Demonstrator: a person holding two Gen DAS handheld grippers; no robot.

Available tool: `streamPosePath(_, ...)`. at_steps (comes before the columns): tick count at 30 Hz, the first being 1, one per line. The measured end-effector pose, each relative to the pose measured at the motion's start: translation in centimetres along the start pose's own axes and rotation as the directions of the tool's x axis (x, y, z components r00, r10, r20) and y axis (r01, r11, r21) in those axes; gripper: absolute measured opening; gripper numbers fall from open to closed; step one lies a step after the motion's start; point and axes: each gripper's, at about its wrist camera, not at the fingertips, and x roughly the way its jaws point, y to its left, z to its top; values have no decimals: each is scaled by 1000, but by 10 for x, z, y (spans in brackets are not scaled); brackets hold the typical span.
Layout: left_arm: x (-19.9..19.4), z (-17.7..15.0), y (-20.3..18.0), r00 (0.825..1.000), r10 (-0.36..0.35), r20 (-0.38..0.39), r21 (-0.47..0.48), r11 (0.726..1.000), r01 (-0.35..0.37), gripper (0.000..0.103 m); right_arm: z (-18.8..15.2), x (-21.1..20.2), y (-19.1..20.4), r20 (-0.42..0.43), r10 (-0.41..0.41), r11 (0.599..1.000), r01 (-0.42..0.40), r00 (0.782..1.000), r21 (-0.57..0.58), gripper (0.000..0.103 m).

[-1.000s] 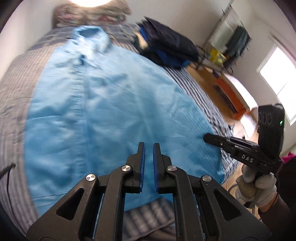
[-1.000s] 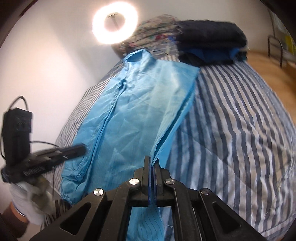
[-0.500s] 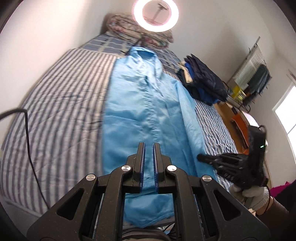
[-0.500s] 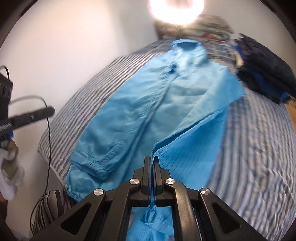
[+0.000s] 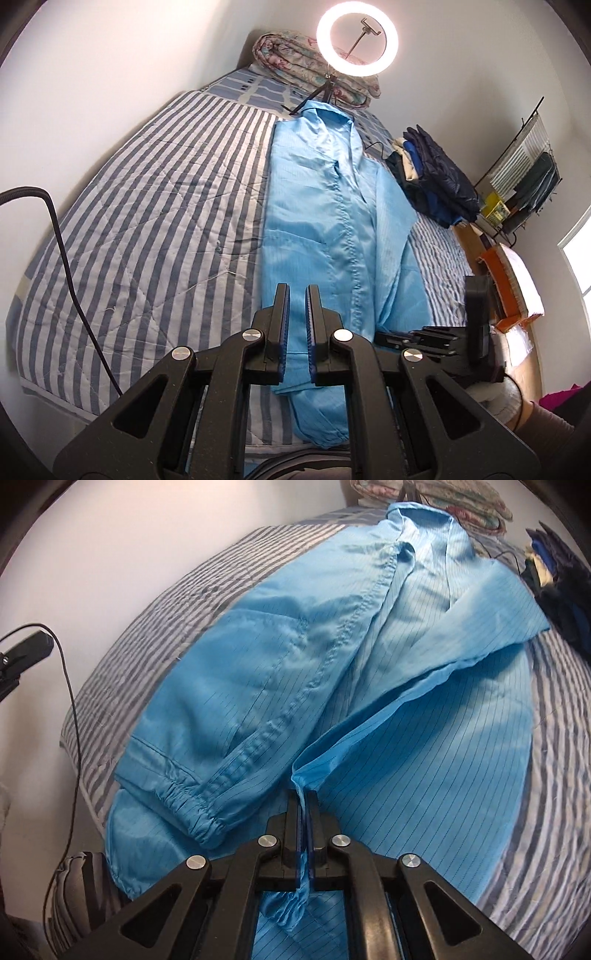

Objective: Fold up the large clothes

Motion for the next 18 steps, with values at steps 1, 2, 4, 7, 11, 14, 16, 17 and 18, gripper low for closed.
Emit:
streamPosePath(1, 1, 0, 0, 1000, 4, -1, 4, 1000, -4, 6, 0, -3, -2, 5, 22, 1000, -22, 1000, 11, 10)
streamPosePath(2, 2, -1, -1, 1000, 7, -2, 8, 1000, -7, 6, 0, -7, -3, 15, 44, 999, -44, 999, 18, 23)
streamPosePath(4, 6, -2, -3, 1000, 12, -8, 22, 1000, -12, 6, -2, -24, -7, 64, 70, 997, -71, 996, 21, 28)
streamPosePath(7, 13, -1, -5, 1000, 12, -20, 29, 999, -12, 6, -3, -54, -21, 145, 82, 995, -90, 986, 47, 32)
streamPosePath(11, 22, 2, -6, 1000, 5, -26, 19, 1000, -5, 6, -1, -88, -58, 237, 19, 990, -51, 971, 130, 32)
streamPosePath(14, 27, 5, -5, 1000, -3, -30, 14, 1000, 3, 6, 7, -100, -91, 265, -32, 980, -21, 964, 196, 33)
streamPosePath(16, 31, 7, -6, 999, -2, -35, 15, 1000, 2, 6, 14, -104, -112, 281, -51, 971, -18, 958, 240, 39)
streamPosePath(17, 33, 8, -6, 999, -1, -37, 14, 1000, 2, 9, 18, -107, -119, 289, -56, 967, -20, 956, 254, 42)
streamPosePath(18, 35, 9, -5, 999, -1, -38, 12, 1000, 1, 20, 20, -109, -125, 295, -62, 963, -20, 953, 269, 42)
